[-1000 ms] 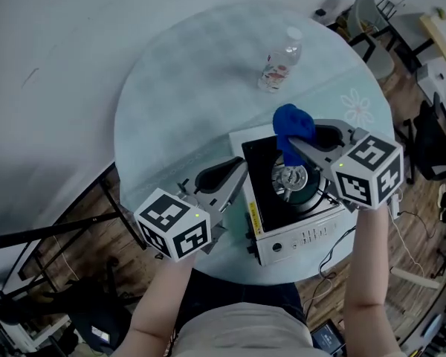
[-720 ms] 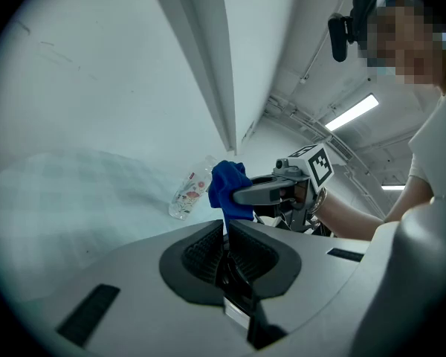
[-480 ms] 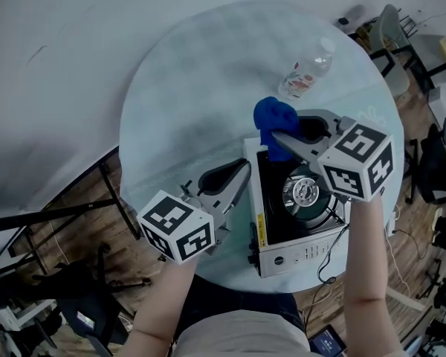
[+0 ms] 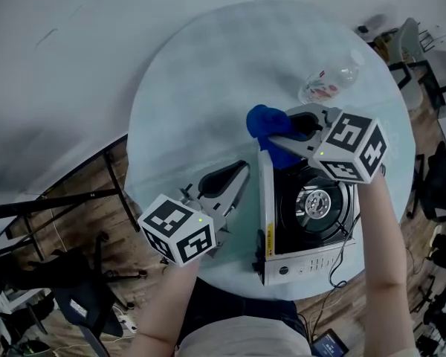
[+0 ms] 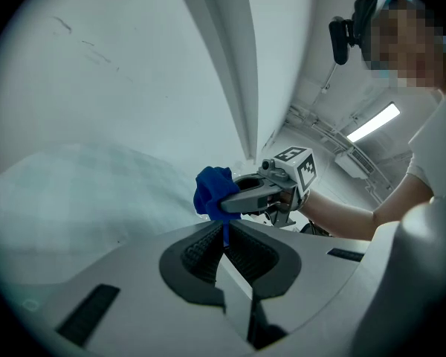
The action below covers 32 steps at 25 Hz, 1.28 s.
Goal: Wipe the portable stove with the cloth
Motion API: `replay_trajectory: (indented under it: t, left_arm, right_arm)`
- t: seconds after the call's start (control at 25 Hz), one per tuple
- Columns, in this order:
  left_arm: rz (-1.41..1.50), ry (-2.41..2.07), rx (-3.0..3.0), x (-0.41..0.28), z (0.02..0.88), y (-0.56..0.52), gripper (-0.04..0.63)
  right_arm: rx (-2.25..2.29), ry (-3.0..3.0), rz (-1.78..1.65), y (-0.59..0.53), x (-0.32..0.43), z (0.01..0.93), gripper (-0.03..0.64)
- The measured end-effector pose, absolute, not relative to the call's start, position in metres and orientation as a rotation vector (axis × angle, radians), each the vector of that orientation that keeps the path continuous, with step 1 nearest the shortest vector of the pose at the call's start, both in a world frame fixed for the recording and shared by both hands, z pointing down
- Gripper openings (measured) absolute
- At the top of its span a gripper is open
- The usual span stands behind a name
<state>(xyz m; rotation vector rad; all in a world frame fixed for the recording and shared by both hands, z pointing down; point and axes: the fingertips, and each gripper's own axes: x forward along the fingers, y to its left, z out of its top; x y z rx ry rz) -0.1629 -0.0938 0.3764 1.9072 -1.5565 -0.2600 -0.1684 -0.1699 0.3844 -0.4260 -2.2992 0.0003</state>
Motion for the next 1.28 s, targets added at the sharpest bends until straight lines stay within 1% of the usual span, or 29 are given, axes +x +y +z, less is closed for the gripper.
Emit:
replay_trajectory:
  t: [0.44,1.28]
  left_arm:
    - [-0.284,-1.561,1.862,-0.157,0.393,-0.101,0.038]
    - [-0.258,-1.539,1.853,-0.119,0.4,-0.122,0.038]
  right_arm:
    - [-0.693,-2.051,-0.177,-0.159,-0.163,0.429,0.1]
    - [-0.776,-2.044,-0.225,-0.182,-0.116,0.435,0.095]
